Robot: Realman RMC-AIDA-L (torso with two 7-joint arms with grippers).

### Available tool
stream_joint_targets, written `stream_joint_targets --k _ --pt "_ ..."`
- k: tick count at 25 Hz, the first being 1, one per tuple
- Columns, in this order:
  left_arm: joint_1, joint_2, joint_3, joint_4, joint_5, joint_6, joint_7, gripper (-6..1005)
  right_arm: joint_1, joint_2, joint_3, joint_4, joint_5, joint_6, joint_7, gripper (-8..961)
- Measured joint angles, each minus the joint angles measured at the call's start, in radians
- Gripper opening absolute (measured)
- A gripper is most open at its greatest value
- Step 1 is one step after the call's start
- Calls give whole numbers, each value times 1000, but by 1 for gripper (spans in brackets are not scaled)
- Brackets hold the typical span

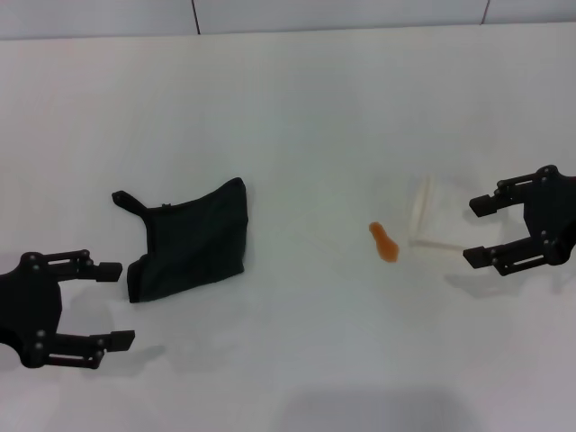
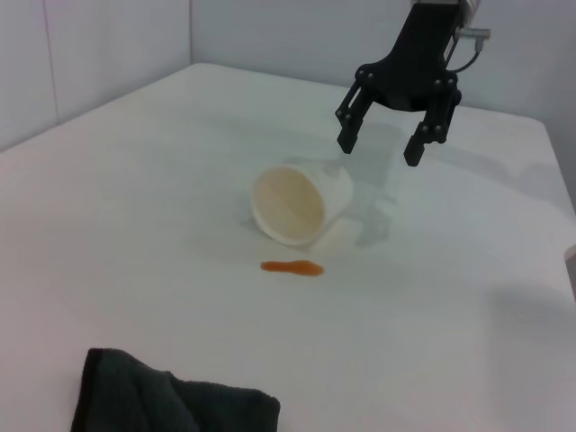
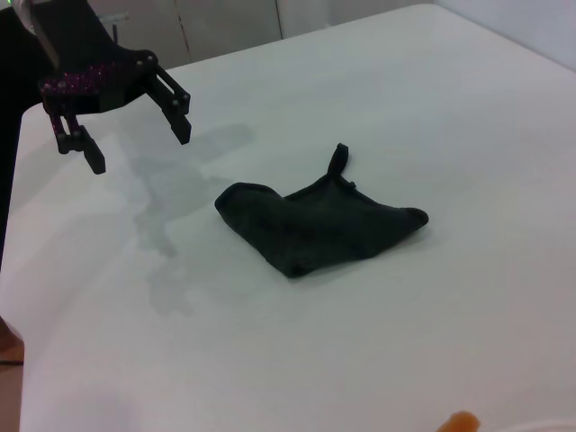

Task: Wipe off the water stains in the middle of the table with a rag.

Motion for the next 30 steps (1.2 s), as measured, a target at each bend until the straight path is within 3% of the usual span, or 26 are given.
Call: stream_joint_targets --k 22,30 --pt "-3 -9 0 -14 4 -24 2 860 -1 8 2 7 14 3 -18 743" --pt "-6 -9 2 -13 9 -19 -1 860 0 -2 -5 -77 -5 -14 28 745"
